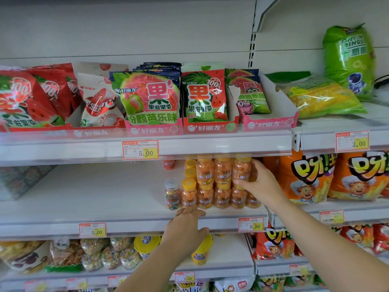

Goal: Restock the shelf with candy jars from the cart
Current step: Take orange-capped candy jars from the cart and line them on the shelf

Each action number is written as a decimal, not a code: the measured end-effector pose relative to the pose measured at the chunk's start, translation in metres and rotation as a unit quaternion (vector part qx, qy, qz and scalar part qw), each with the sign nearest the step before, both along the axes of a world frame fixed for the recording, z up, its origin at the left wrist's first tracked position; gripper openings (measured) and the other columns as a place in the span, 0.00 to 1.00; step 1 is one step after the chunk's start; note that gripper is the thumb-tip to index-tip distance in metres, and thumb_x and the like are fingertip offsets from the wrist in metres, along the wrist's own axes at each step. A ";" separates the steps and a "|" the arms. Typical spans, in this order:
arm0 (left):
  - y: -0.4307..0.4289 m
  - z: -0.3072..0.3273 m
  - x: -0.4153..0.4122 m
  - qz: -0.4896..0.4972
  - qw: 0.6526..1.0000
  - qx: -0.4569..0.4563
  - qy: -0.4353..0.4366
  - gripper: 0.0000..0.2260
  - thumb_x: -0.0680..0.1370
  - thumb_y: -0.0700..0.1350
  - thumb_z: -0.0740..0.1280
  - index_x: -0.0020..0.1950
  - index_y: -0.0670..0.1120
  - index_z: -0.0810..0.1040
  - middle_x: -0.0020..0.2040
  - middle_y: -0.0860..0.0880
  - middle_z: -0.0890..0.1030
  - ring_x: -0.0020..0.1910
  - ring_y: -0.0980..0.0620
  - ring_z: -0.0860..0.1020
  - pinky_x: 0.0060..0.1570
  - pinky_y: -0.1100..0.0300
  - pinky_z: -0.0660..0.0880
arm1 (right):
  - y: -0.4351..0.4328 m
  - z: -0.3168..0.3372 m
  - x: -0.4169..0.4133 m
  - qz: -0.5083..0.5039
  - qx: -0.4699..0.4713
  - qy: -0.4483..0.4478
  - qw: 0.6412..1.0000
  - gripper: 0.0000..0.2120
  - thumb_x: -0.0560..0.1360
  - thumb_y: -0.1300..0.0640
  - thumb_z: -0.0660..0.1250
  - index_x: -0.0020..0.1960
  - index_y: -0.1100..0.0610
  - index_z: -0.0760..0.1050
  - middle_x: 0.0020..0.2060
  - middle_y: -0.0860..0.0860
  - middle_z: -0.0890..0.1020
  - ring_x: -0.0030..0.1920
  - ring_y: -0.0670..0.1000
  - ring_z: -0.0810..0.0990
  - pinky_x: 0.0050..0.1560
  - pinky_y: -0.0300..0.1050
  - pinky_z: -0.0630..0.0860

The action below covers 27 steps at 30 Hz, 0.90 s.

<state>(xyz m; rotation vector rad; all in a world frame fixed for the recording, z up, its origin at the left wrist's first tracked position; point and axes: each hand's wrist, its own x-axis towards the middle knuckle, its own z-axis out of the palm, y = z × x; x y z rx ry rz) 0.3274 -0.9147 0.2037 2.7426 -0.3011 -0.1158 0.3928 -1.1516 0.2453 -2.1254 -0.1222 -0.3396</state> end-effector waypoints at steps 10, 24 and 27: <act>0.000 0.000 0.001 0.001 1.000 -0.007 -0.002 0.22 0.80 0.56 0.64 0.74 0.56 0.68 0.74 0.57 0.67 0.73 0.55 0.63 0.68 0.54 0.69 | 0.002 -0.005 0.001 -0.014 -0.011 -0.019 1.000 0.28 0.70 0.54 0.77 0.67 0.48 0.71 0.57 0.42 0.79 0.58 0.43 0.76 0.61 0.43 0.72; 0.001 0.001 0.000 -0.003 1.000 -0.010 -0.012 0.22 0.80 0.56 0.64 0.73 0.57 0.68 0.73 0.57 0.68 0.73 0.54 0.63 0.67 0.53 0.70 | 0.001 -0.002 -0.006 -0.017 -0.019 -0.019 0.999 0.33 0.68 0.53 0.79 0.69 0.46 0.69 0.59 0.41 0.77 0.60 0.43 0.75 0.61 0.43 0.71; 0.001 0.001 0.000 -0.007 1.000 -0.017 -0.011 0.21 0.80 0.55 0.64 0.73 0.57 0.68 0.73 0.58 0.67 0.73 0.55 0.64 0.67 0.53 0.70 | -0.002 -0.005 -0.014 -0.034 -0.024 -0.025 0.999 0.34 0.68 0.50 0.78 0.70 0.45 0.69 0.62 0.43 0.77 0.64 0.44 0.74 0.64 0.46 0.72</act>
